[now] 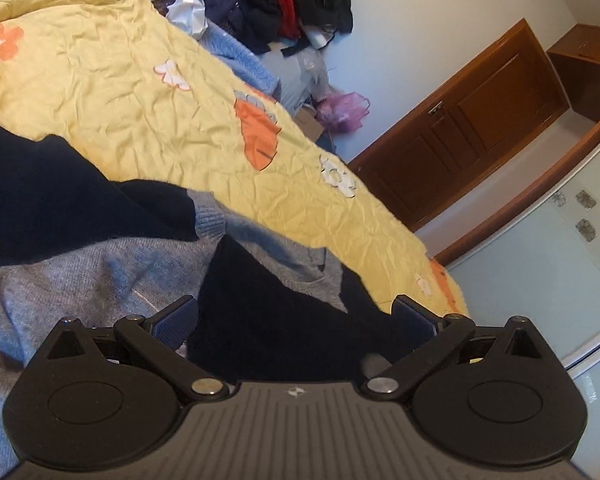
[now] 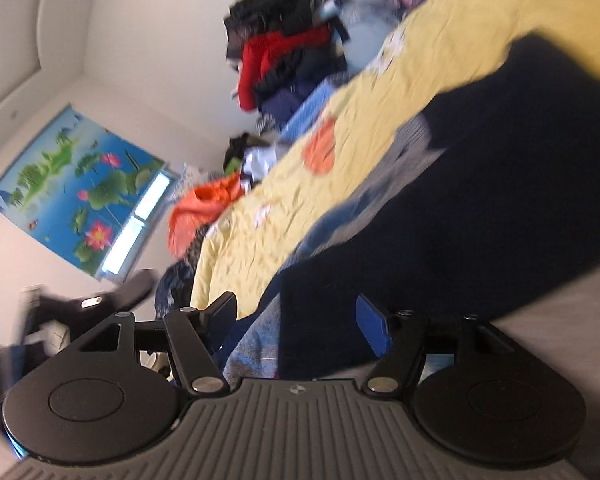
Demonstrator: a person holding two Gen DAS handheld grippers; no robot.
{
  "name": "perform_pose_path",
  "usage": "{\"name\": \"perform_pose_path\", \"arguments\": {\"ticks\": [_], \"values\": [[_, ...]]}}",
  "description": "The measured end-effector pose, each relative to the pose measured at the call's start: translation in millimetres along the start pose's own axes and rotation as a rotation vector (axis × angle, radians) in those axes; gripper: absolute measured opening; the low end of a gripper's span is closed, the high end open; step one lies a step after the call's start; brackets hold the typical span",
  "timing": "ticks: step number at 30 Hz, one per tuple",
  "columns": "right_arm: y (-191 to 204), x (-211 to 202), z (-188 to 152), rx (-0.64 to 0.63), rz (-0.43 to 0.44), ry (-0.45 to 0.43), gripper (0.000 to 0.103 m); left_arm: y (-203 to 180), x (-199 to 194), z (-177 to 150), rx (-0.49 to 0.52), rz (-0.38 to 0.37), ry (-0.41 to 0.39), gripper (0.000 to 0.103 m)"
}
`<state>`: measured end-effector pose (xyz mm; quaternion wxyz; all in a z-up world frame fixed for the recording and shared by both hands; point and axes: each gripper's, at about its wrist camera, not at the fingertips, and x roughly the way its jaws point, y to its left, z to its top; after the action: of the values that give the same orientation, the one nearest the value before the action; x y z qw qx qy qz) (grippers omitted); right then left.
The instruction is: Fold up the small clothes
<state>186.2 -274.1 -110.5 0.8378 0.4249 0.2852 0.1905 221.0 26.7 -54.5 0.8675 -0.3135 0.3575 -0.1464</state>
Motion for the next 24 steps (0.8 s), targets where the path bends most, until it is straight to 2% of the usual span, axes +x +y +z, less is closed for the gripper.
{"name": "perform_pose_path", "arguments": {"ticks": [5, 9, 10, 11, 12, 16, 17, 18, 19, 20, 22, 24], "values": [[-28, -34, -4, -0.042, -0.119, -0.055, 0.067, 8, 19, -6, 0.022, 0.062, 0.043, 0.103], [-29, -35, -13, -0.113, -0.123, -0.060, 0.064, 10, 34, -12, 0.058, 0.116, 0.090, 0.100], [-28, -34, -15, -0.129, -0.128, -0.060, 0.065, 9, 37, -14, 0.072, 0.125, 0.097, 0.090], [-28, -33, -16, -0.140, -0.128, -0.065, 0.065, 8, 41, -16, 0.090, 0.134, 0.109, 0.074], [-28, -33, -17, -0.142, -0.124, -0.072, 0.065, 7, 46, -16, 0.102, 0.149, 0.125, 0.066], [-30, -34, -16, -0.137, -0.108, -0.081, 0.065, 1, 53, -17, 0.154, 0.214, 0.098, 0.050], [-31, -34, -16, -0.136, -0.104, -0.081, 0.065, -3, 56, -17, 0.177, 0.237, 0.100, 0.035], [-31, -34, -15, -0.135, -0.102, -0.082, 0.065, -6, 59, -16, 0.209, 0.272, 0.108, 0.027], [-31, -34, -15, -0.135, -0.101, -0.083, 0.065, -10, 62, -16, 0.245, 0.307, 0.110, 0.013], [-32, -32, -15, -0.136, -0.100, -0.084, 0.065, -13, 64, -14, 0.267, 0.315, 0.117, 0.007], [-33, -32, -15, -0.138, -0.100, -0.084, 0.065, -19, 61, -10, 0.286, 0.329, 0.109, 0.005], [-33, -33, -16, -0.138, -0.099, -0.084, 0.065, -29, 50, -5, 0.329, 0.336, 0.055, 0.005]]}}
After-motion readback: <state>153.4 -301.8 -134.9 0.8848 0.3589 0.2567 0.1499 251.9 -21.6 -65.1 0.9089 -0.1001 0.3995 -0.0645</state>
